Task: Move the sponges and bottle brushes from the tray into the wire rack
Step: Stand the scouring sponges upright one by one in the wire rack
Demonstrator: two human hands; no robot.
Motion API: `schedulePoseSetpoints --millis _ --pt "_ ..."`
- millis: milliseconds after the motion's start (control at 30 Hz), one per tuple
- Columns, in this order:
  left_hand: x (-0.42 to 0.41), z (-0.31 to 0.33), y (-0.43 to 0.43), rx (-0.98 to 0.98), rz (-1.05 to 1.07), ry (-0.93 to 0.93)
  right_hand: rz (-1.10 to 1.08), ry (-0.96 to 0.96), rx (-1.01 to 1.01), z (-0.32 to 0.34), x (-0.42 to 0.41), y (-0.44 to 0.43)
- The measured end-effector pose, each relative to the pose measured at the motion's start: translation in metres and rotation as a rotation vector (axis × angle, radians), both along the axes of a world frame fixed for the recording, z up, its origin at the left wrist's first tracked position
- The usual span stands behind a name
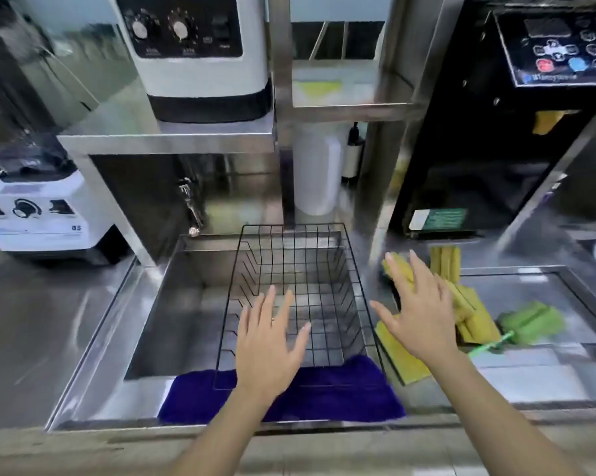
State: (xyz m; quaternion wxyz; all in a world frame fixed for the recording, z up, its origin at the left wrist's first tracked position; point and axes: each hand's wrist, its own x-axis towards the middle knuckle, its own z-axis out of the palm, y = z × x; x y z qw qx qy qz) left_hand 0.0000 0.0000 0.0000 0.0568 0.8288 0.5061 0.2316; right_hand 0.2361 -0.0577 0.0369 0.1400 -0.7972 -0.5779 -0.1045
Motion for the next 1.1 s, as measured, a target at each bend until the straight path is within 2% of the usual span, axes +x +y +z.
schedulePoseSetpoints --millis 33,133,200,367,433,533,600,667,767,900,1000,1067,1100 --pt "0.0 -0.004 -0.006 -0.023 -0.012 0.029 -0.022 0.033 -0.083 -0.006 -0.001 -0.003" --pt "-0.001 -0.026 -0.027 0.064 -0.055 0.165 -0.044 -0.028 -0.219 -0.033 -0.003 -0.017" --pt "-0.003 -0.03 -0.035 0.073 -0.058 0.234 -0.011 0.038 -0.296 -0.045 -0.004 -0.022" --pt "-0.005 -0.03 -0.034 0.12 -0.074 0.215 0.019 0.23 -0.255 -0.045 0.003 -0.022" --pt "-0.007 -0.033 -0.035 0.169 -0.104 0.191 -0.006 0.323 -0.348 -0.038 0.004 -0.022" --pt "-0.01 -0.04 -0.034 0.216 -0.114 0.177 -0.035 0.334 -0.538 -0.035 0.007 -0.02" --pt "-0.011 -0.044 -0.033 0.239 -0.11 0.174 -0.069 0.365 -0.565 -0.028 0.007 -0.018" --pt "-0.011 -0.045 -0.033 0.232 -0.116 0.171 -0.143 0.479 -0.456 -0.014 0.008 -0.012" --pt "-0.011 -0.046 -0.033 0.236 -0.13 0.17 -0.276 0.652 -0.132 0.025 0.004 0.002" --pt "-0.017 -0.051 -0.031 0.311 -0.217 0.162 -0.251 0.813 0.298 0.067 -0.005 0.022" --pt "-0.025 -0.053 -0.029 0.373 -0.3 0.181 -0.135 1.029 0.316 0.067 -0.026 0.032" --pt "-0.029 -0.053 -0.028 0.384 -0.31 0.197 0.002 1.18 0.189 0.052 -0.045 0.036" --pt "-0.03 -0.052 -0.028 0.384 -0.306 0.203 0.048 1.176 0.094 0.041 -0.054 0.039"
